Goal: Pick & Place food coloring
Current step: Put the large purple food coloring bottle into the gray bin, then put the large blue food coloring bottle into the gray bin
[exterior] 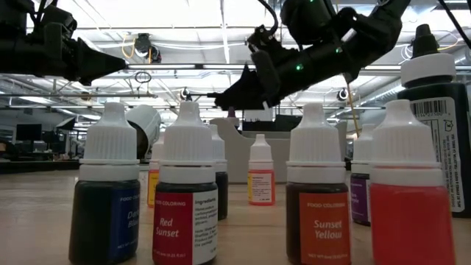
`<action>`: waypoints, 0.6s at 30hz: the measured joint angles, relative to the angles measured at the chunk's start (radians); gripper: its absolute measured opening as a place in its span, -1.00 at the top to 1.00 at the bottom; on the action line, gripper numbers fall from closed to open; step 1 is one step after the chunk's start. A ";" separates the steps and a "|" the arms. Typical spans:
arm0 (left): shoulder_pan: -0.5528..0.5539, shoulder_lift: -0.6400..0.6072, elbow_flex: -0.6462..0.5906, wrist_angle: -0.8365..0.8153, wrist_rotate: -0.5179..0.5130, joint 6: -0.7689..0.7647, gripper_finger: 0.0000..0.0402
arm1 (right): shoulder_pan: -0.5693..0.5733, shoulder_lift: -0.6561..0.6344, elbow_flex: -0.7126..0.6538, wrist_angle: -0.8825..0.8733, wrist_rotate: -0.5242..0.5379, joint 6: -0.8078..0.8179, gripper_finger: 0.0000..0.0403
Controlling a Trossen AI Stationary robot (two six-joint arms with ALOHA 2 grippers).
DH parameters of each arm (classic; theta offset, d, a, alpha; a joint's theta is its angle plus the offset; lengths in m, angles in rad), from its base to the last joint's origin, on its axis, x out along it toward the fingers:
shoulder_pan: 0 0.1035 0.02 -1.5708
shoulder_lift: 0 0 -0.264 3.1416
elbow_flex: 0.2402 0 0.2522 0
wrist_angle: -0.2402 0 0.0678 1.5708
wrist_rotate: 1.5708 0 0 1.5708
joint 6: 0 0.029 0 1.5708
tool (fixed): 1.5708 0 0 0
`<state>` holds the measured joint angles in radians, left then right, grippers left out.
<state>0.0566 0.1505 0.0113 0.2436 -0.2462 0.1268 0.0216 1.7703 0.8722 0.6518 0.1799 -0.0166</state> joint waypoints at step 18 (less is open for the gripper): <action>0.000 0.000 0.000 -0.021 0.001 0.000 0.72 | 0.176 -0.591 -0.163 -0.446 0.050 0.057 0.02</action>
<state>0.0566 0.1509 0.0116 0.2225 -0.2455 0.1268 0.1972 1.1795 0.7091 0.2059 0.2300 0.0402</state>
